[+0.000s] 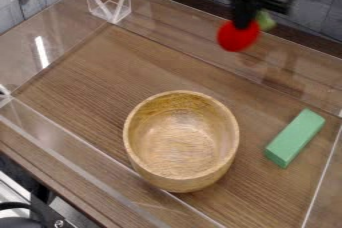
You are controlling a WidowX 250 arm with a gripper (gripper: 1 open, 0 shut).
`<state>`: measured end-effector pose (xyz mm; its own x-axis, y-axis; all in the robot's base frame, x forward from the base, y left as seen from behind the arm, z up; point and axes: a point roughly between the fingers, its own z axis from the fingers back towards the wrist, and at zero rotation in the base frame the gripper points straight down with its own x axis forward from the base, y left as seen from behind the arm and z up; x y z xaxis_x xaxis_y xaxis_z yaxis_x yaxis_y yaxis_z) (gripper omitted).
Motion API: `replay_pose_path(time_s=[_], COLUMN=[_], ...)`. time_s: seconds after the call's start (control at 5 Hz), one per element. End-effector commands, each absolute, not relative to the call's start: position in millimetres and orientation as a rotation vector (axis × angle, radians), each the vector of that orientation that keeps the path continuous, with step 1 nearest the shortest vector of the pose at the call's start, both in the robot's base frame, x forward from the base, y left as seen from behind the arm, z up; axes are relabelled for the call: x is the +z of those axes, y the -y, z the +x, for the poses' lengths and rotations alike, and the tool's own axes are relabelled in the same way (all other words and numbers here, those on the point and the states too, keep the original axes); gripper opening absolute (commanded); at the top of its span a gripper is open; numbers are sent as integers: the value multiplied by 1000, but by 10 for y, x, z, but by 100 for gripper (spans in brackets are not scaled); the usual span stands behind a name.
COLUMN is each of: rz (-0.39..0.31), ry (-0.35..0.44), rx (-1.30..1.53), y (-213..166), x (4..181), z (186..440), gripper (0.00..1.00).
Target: Move the red fruit to the left
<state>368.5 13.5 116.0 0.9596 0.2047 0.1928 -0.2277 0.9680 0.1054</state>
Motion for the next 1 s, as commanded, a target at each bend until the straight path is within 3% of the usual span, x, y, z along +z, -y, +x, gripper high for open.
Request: replay_pose_path(time_s=[0.0, 0.2, 0.8], rz=[129, 143, 168], ry=[301, 295, 269], rx=[255, 261, 295], y=[-445, -624, -649], x=[1542, 1431, 1237], z=[3772, 3792, 3736], gripper=[0, 0, 0])
